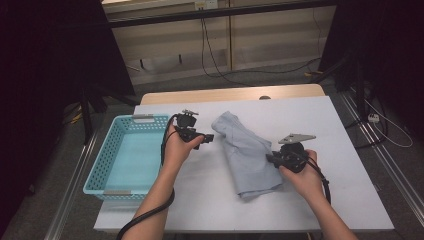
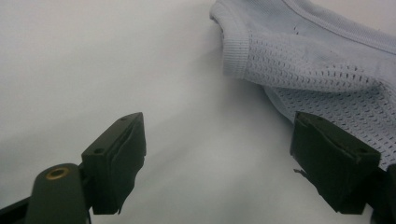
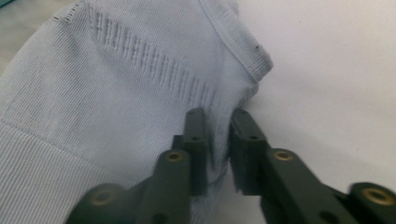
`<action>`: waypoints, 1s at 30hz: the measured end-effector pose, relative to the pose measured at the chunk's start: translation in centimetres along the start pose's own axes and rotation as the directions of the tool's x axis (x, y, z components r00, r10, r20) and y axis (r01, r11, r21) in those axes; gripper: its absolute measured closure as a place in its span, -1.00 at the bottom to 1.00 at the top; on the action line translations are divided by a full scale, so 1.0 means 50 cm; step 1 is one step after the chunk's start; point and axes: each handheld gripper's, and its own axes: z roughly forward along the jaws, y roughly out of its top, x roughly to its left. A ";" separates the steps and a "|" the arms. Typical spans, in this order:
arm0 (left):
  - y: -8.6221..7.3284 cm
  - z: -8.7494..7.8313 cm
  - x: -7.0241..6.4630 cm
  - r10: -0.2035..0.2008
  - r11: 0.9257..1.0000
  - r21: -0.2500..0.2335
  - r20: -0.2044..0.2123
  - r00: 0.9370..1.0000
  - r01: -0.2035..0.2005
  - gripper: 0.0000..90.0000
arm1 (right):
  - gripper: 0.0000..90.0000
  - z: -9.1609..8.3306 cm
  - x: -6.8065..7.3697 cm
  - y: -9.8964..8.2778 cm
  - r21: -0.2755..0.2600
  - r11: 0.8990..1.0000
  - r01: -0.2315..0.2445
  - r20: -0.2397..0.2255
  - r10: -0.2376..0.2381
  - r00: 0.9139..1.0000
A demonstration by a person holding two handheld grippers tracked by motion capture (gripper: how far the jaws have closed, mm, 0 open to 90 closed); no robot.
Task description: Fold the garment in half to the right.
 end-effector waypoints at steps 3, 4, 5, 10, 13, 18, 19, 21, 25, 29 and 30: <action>-0.004 0.002 -0.002 -0.005 1.000 -0.004 0.010 1.000 0.005 -0.58 | 0.46 -0.008 0.004 0.009 -0.020 1.000 0.005 -0.004 -0.005 1.000; -0.006 0.002 -0.002 -0.004 1.000 -0.002 0.012 1.000 0.004 -0.58 | 0.40 -0.011 0.005 0.015 -0.035 0.999 0.002 -0.009 -0.003 1.000; -0.007 0.002 -0.003 -0.005 1.000 -0.005 0.008 1.000 0.005 -0.58 | 0.34 -0.014 0.007 0.022 -0.053 0.999 0.011 -0.004 -0.012 1.000; -0.016 0.000 -0.003 -0.002 1.000 -0.005 0.016 1.000 0.002 -0.59 | 0.14 -0.005 0.016 0.067 -0.078 0.995 0.058 0.024 -0.056 0.998; -0.022 -0.003 -0.005 0.002 1.000 -0.010 0.018 1.000 -0.001 -0.60 | 0.09 0.012 0.016 0.096 -0.095 0.993 0.070 0.033 -0.067 0.997; -0.031 -0.005 -0.008 0.013 1.000 -0.005 0.027 1.000 -0.013 -0.61 | 0.12 0.055 0.017 0.143 -0.087 0.995 0.055 0.014 -0.054 0.998; -0.033 -0.005 -0.008 0.009 1.000 -0.008 0.029 1.000 -0.008 -0.61 | 0.12 0.066 0.018 0.151 -0.077 0.996 0.049 0.014 -0.048 0.999; -0.036 -0.006 -0.007 0.008 1.000 -0.007 0.026 1.000 -0.008 -0.61 | 0.11 0.087 0.020 0.166 -0.069 0.997 0.044 0.013 -0.043 0.999; -0.042 -0.006 -0.012 -0.008 1.000 -0.008 0.034 0.999 0.009 -0.62 | 0.14 0.130 0.026 0.197 -0.045 0.999 0.030 -0.007 -0.031 1.000; -0.045 -0.017 -0.026 -0.007 1.000 -0.025 0.048 0.999 0.008 -0.63 | 0.08 0.161 0.031 0.226 -0.033 0.998 0.054 0.049 -0.053 0.997; -0.046 -0.020 -0.030 -0.003 1.000 -0.030 0.046 0.999 0.004 -0.64 | 0.08 0.166 0.032 0.232 -0.032 0.998 0.053 0.045 -0.051 0.998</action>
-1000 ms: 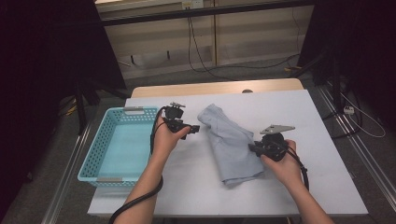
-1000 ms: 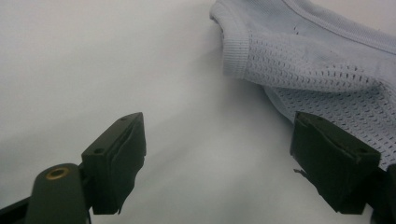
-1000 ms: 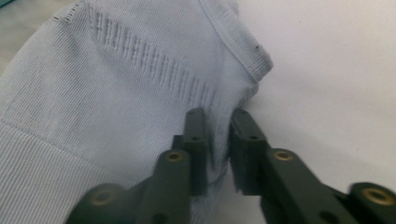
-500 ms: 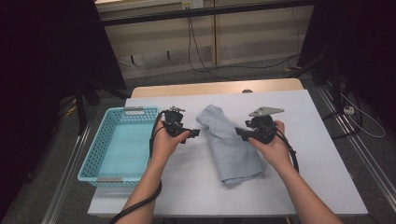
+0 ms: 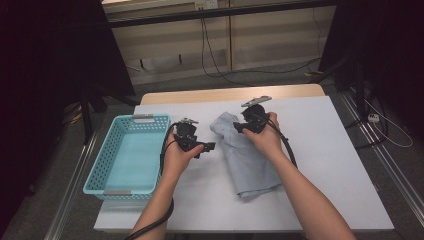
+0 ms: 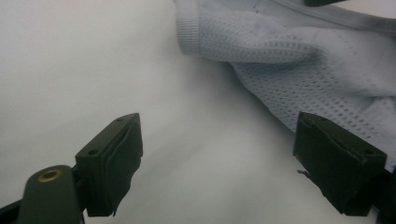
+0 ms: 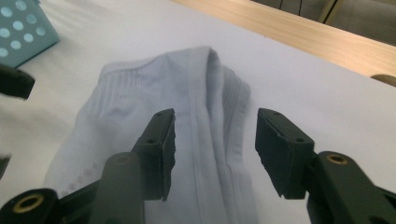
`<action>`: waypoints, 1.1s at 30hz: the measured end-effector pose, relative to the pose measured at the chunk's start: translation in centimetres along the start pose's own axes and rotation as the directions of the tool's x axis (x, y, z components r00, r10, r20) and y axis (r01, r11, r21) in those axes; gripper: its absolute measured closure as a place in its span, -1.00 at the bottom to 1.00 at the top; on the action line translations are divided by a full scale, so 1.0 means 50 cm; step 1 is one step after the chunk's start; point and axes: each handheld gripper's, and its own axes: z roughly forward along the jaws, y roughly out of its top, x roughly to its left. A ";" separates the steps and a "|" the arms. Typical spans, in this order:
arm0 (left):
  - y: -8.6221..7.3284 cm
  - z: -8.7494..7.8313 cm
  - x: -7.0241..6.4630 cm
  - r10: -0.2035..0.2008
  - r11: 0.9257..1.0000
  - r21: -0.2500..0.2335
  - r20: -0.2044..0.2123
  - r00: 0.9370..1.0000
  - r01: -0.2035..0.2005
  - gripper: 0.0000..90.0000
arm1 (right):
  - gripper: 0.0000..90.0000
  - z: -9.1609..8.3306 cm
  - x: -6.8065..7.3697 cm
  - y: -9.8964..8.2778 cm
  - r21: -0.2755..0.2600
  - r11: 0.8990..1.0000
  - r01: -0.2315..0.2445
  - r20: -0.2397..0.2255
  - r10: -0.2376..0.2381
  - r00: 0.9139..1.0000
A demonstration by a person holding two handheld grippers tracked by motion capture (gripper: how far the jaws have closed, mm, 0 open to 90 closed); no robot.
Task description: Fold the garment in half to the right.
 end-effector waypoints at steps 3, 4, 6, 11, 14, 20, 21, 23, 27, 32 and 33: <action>-0.008 -0.005 -0.003 -0.006 1.000 -0.002 -0.002 1.000 0.006 -0.65 | 0.10 0.016 0.003 0.016 0.013 1.000 0.011 0.005 -0.011 1.000; -0.012 -0.006 -0.003 -0.005 1.000 0.003 -0.009 1.000 0.005 -0.66 | 0.08 0.021 0.005 0.020 0.023 1.000 0.012 0.008 -0.012 1.000; -0.022 -0.010 -0.005 0.005 1.000 0.010 -0.021 1.000 -0.005 -0.67 | 0.07 0.032 0.011 0.026 0.051 0.998 0.045 0.036 -0.047 0.998; -0.041 -0.020 -0.017 0.018 1.000 0.004 -0.014 1.000 -0.018 -0.66 | 0.20 0.059 0.013 0.031 0.096 0.994 0.055 0.052 -0.060 0.997; -0.048 -0.022 -0.020 0.026 1.000 0.004 -0.018 1.000 -0.026 -0.65 | 0.43 0.072 0.013 0.026 0.129 0.990 0.061 0.072 -0.071 0.995; -0.061 -0.028 -0.017 0.038 0.999 0.004 -0.033 0.999 -0.038 -0.63 | 0.89 0.083 0.003 0.019 0.158 0.988 -0.004 -0.015 0.006 1.000; -0.062 -0.027 -0.018 0.037 0.999 0.002 -0.038 0.999 -0.037 -0.63 | 0.90 0.081 0.001 0.020 0.152 0.988 -0.007 -0.013 0.009 1.000; -0.063 -0.029 -0.016 0.032 0.999 0.000 -0.027 0.999 -0.032 -0.63 | 0.90 0.070 -0.008 0.025 0.099 0.995 -0.032 0.002 0.032 0.999; -0.064 -0.028 -0.019 0.035 0.999 0.005 -0.024 0.999 -0.035 -0.63 | 0.90 0.050 -0.037 0.028 0.049 0.994 -0.097 0.046 0.095 0.994; -0.064 -0.025 -0.023 0.034 0.999 0.019 -0.003 0.999 -0.034 -0.63 | 0.88 0.057 -0.043 0.016 0.092 0.992 -0.092 0.041 0.088 0.995; -0.065 -0.024 -0.024 0.032 0.999 0.012 -0.010 0.999 -0.032 -0.63 | 0.87 0.058 -0.041 0.014 0.096 0.992 -0.084 0.043 0.080 0.996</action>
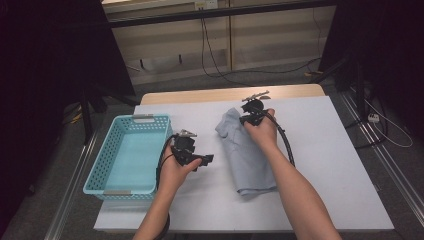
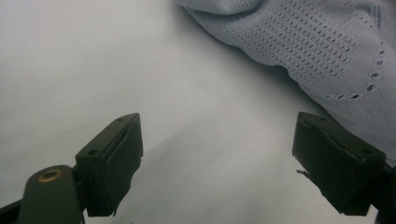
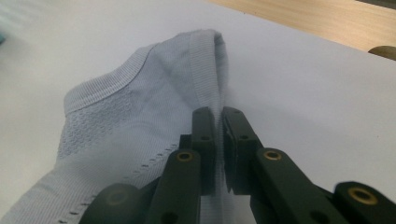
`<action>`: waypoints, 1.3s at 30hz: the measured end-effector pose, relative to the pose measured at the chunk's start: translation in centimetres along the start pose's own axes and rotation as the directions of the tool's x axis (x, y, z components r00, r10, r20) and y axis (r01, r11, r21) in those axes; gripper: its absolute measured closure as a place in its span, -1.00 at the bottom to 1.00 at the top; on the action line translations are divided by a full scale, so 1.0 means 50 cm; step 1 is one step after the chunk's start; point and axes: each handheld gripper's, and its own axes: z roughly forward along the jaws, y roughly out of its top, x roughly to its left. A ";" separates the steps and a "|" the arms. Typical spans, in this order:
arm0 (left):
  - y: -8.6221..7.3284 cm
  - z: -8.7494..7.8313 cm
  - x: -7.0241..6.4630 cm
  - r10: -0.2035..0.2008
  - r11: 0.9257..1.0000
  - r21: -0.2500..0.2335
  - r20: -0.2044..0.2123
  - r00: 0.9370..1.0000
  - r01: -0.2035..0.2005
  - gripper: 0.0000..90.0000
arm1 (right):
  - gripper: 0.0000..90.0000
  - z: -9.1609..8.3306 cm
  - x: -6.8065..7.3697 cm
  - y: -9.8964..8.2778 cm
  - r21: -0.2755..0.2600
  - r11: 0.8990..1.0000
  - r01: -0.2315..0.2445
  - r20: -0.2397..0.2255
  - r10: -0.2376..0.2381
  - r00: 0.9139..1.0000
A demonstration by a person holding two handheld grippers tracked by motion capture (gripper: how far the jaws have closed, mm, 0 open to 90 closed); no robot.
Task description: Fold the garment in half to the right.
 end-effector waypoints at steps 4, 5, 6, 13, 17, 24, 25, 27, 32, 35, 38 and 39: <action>-0.001 -0.002 0.004 0.000 1.000 0.001 -0.001 1.000 0.000 -0.63 | 0.66 -0.009 0.000 -0.002 -0.016 1.000 -0.002 -0.004 0.002 1.000; -0.002 -0.002 0.005 -0.006 1.000 -0.002 0.001 1.000 0.006 -0.63 | 0.56 -0.014 -0.001 -0.001 -0.018 1.000 -0.003 0.001 0.003 1.000; -0.002 -0.002 0.006 -0.010 1.000 -0.004 0.003 1.000 0.010 -0.63 | 0.46 -0.019 -0.001 -0.001 -0.017 1.000 0.002 0.001 -0.002 1.000; 0.002 -0.001 0.006 -0.011 1.000 -0.003 0.006 1.000 0.011 -0.64 | 0.01 -0.065 -0.001 -0.021 -0.036 0.999 0.018 -0.054 -0.019 0.998; 0.006 0.002 0.004 -0.012 1.000 -0.004 0.004 1.000 0.012 -0.65 | -0.08 -0.101 -0.004 -0.042 -0.076 0.997 0.028 -0.064 -0.033 0.997; 0.014 0.014 0.005 -0.004 1.000 0.011 0.000 1.000 0.004 -0.65 | -0.34 -0.151 0.001 -0.083 -0.095 0.995 0.024 -0.131 -0.036 0.991; 0.015 0.015 0.006 -0.007 1.000 0.013 0.005 1.000 0.007 -0.65 | -0.37 -0.155 0.001 -0.088 -0.098 0.995 0.021 -0.132 -0.034 0.991; 0.019 0.021 0.006 -0.005 1.000 0.012 0.007 1.000 0.005 -0.66 | -0.45 -0.163 0.000 -0.099 -0.088 0.996 0.030 -0.132 -0.041 0.990; 0.028 0.034 0.017 -0.010 1.000 0.012 0.018 1.000 0.010 -0.65 | -0.52 -0.181 -0.003 -0.134 -0.089 0.996 0.026 -0.147 -0.039 0.988; 0.039 0.040 0.027 -0.009 1.000 0.010 0.011 1.000 0.009 -0.61 | -0.56 -0.197 -0.004 -0.157 -0.104 0.994 0.017 -0.161 -0.034 0.986; 0.057 0.040 0.036 0.000 1.000 0.004 0.001 1.000 0.000 -0.56 | -0.57 -0.214 -0.006 -0.180 -0.118 0.993 0.021 -0.156 -0.039 0.987; 0.063 0.040 0.039 0.003 1.000 0.000 -0.003 1.000 -0.003 -0.52 | -0.57 -0.219 -0.006 -0.187 -0.121 0.992 0.022 -0.152 -0.040 0.988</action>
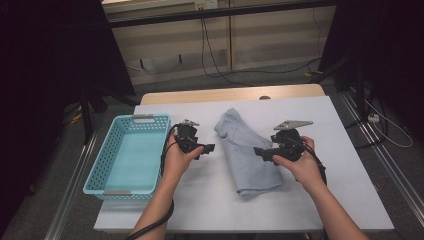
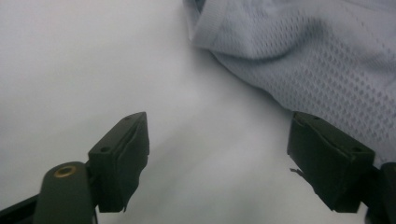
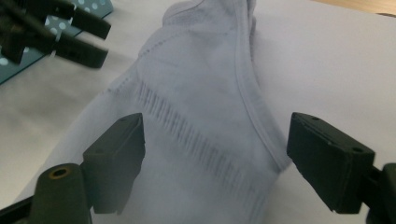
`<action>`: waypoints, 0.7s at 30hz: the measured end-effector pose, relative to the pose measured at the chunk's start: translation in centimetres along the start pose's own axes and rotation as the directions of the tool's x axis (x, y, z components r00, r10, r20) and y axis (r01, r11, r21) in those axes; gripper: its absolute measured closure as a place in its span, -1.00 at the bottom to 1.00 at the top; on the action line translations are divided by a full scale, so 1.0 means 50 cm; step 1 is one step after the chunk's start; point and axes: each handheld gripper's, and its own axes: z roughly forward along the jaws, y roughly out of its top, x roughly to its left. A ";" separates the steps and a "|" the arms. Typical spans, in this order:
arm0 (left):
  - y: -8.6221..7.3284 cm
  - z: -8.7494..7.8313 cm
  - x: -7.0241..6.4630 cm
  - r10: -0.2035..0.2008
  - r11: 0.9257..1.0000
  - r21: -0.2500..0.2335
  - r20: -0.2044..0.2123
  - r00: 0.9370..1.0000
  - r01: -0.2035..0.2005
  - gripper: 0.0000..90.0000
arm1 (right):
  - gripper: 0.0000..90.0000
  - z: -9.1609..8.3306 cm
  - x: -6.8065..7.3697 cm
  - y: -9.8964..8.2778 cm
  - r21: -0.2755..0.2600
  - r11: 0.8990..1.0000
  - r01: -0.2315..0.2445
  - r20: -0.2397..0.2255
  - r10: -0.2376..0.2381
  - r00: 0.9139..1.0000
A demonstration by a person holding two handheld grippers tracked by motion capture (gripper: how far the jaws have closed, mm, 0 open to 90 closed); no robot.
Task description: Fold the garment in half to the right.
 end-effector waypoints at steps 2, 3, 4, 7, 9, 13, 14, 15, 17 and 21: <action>0.013 0.002 0.004 -0.008 1.000 -0.010 -0.007 1.000 0.008 -0.52 | -0.57 -0.011 0.001 -0.014 -0.010 1.000 -0.002 0.002 0.002 1.000; 0.019 0.004 0.006 -0.012 1.000 -0.012 -0.008 1.000 0.012 -0.51 | -0.57 -0.015 0.003 -0.021 -0.014 1.000 0.001 0.001 -0.001 1.000; 0.026 0.006 0.008 -0.014 1.000 -0.018 -0.005 1.000 0.014 -0.50 | -0.57 -0.019 0.006 -0.026 -0.014 1.000 0.005 0.004 -0.005 1.000; 0.044 0.017 0.010 -0.019 1.000 -0.021 -0.002 1.000 0.019 -0.42 | -0.58 -0.030 0.014 -0.035 -0.009 1.000 0.017 0.001 -0.017 1.000; 0.054 0.028 0.012 -0.035 0.999 -0.022 0.011 0.999 0.035 -0.40 | -0.58 -0.037 0.020 -0.040 -0.014 1.000 0.024 0.005 -0.024 1.000; 0.074 0.050 0.020 -0.039 0.999 -0.007 0.004 0.999 0.039 -0.35 | -0.58 -0.044 0.027 -0.050 -0.006 1.000 0.030 -0.002 -0.030 1.000; 0.078 0.056 0.021 -0.042 0.999 -0.007 0.004 0.999 0.043 -0.34 | -0.58 -0.045 0.028 -0.052 -0.005 0.999 0.031 -0.003 -0.031 1.000; 0.082 0.062 0.022 -0.042 0.999 -0.006 0.004 0.999 0.042 -0.33 | -0.58 -0.047 0.029 -0.053 -0.003 0.999 0.032 -0.002 -0.032 0.999; 0.090 0.072 0.022 -0.043 0.999 -0.004 0.002 0.999 0.043 -0.30 | -0.58 -0.052 0.029 -0.056 -0.007 0.999 0.035 0.000 -0.035 0.999; 0.103 0.091 0.018 -0.044 0.999 0.016 0.026 0.999 0.044 -0.16 | -0.58 -0.061 0.024 -0.062 -0.012 1.000 0.022 0.009 -0.022 1.000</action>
